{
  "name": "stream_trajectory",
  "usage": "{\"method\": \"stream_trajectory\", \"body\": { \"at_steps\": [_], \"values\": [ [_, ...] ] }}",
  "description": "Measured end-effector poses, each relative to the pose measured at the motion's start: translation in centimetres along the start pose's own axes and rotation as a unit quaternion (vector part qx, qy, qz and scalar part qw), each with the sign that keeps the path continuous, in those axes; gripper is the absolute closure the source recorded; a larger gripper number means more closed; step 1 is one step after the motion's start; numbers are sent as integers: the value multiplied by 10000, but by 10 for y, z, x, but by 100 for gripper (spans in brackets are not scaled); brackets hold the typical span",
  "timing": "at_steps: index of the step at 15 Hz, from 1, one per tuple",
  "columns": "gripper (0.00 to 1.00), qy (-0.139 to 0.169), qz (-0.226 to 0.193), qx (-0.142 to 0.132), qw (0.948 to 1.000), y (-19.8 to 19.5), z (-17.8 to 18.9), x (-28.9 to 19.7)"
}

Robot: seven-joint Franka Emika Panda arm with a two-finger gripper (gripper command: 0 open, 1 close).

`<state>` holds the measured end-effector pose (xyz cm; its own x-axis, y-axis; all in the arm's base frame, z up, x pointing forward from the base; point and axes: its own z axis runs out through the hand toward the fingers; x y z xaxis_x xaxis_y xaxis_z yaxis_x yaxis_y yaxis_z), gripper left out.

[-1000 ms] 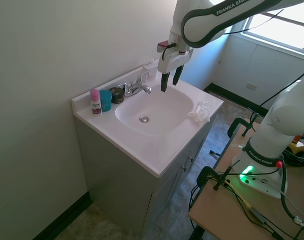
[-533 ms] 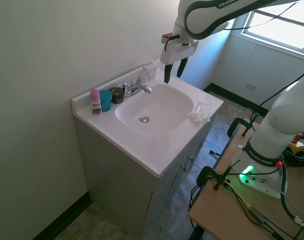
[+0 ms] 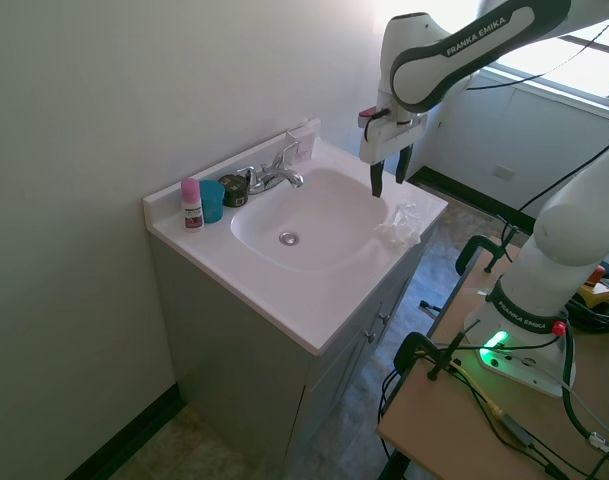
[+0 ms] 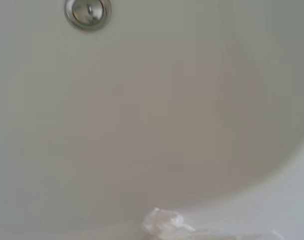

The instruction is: Throw the tissue in the trash bin

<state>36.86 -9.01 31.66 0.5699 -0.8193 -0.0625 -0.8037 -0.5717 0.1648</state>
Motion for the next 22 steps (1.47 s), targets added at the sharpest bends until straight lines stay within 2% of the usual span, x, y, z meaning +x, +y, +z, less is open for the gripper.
{"method": "stream_trajectory", "body": {
  "at_steps": [6,7,13,22],
  "values": [
    [0,-370,-260,-226,9987,9,57,12],
    [100,-406,-281,-250,9985,8,66,13],
    [100,-466,-403,-282,9977,0,84,10],
    [100,-557,-344,37,9979,-5,81,12]
  ]
}}
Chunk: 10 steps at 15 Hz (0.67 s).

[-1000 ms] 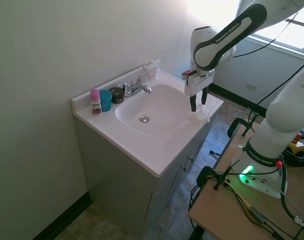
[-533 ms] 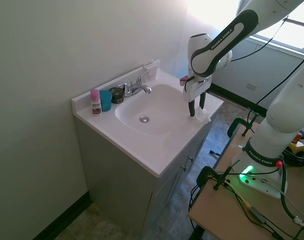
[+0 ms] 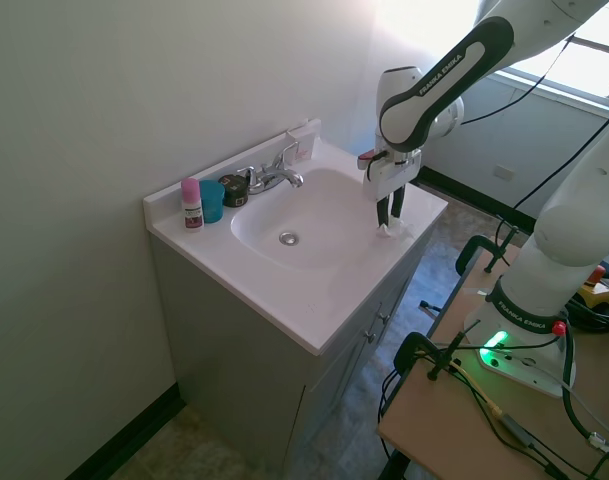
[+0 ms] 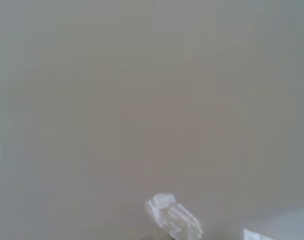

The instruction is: Throw the tissue in the trash bin

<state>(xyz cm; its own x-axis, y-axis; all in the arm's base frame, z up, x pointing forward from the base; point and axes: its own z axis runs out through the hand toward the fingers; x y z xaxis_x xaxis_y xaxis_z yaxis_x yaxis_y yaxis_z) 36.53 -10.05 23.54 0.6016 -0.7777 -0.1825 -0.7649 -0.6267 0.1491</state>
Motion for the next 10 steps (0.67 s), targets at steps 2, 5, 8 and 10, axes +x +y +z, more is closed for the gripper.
{"method": "stream_trajectory", "body": {
  "at_steps": [2,5,8,10],
  "values": [
    [100,-7,-1,26,10000,0,-1,1],
    [100,-3,-15,38,10000,0,-2,2],
    [100,37,-20,99,9999,0,-8,4],
    [100,93,26,234,9997,1,-27,7]
  ]
}}
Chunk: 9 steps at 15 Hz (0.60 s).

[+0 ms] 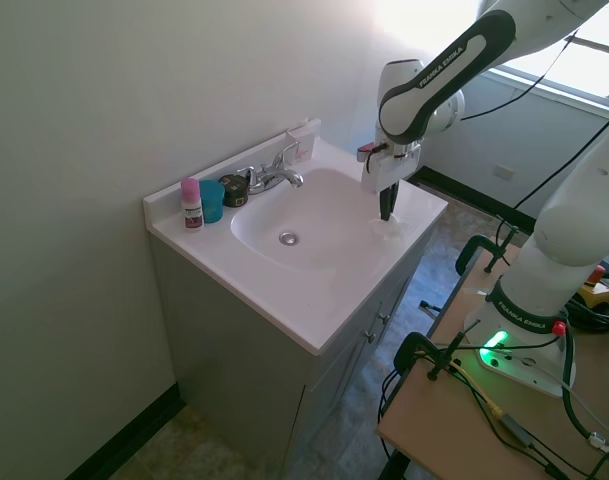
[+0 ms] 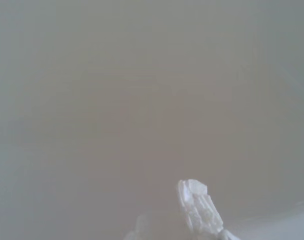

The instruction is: Throw the tissue in the trash bin

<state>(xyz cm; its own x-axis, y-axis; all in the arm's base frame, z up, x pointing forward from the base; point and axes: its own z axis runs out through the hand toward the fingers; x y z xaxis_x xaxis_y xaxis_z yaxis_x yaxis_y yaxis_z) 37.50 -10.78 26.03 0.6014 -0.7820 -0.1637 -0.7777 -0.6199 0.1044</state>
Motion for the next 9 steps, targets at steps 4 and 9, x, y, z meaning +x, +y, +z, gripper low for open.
{"method": "stream_trajectory", "body": {
  "at_steps": [4,9],
  "values": [
    [100,255,314,811,9959,4,-95,15],
    [100,684,1683,2105,9606,68,-198,110]
  ]
}}
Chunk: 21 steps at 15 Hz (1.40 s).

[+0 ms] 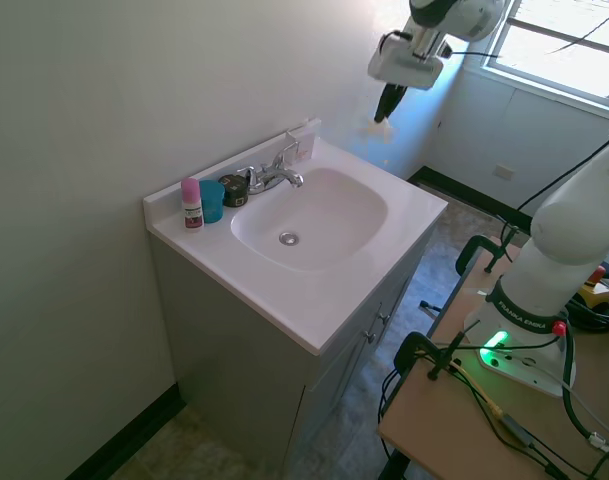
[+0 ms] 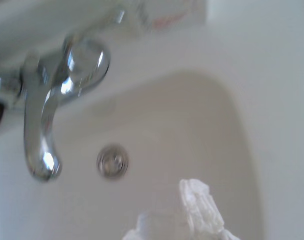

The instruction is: Throw the tissue in the trash bin

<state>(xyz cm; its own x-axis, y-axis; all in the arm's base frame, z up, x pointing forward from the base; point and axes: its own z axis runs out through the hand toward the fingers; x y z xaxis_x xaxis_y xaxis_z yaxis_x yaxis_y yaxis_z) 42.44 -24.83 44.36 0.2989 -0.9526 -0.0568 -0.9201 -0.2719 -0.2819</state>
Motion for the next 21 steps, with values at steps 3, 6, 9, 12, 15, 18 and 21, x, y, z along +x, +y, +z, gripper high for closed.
{"method": "stream_trajectory", "body": {
  "at_steps": [3,6,9,12,15,18,21],
  "values": [
    [100,479,994,433,9930,13,-7,96],
    [100,963,1891,427,9763,36,28,179],
    [100,1099,2454,-25,9632,39,96,223],
    [0,947,2467,-398,9636,38,156,245],
    [0,769,2467,-446,9650,33,172,249],
    [0,685,2414,-449,9670,26,180,243],
    [0,630,2371,-482,9682,21,188,236]
  ]
}}
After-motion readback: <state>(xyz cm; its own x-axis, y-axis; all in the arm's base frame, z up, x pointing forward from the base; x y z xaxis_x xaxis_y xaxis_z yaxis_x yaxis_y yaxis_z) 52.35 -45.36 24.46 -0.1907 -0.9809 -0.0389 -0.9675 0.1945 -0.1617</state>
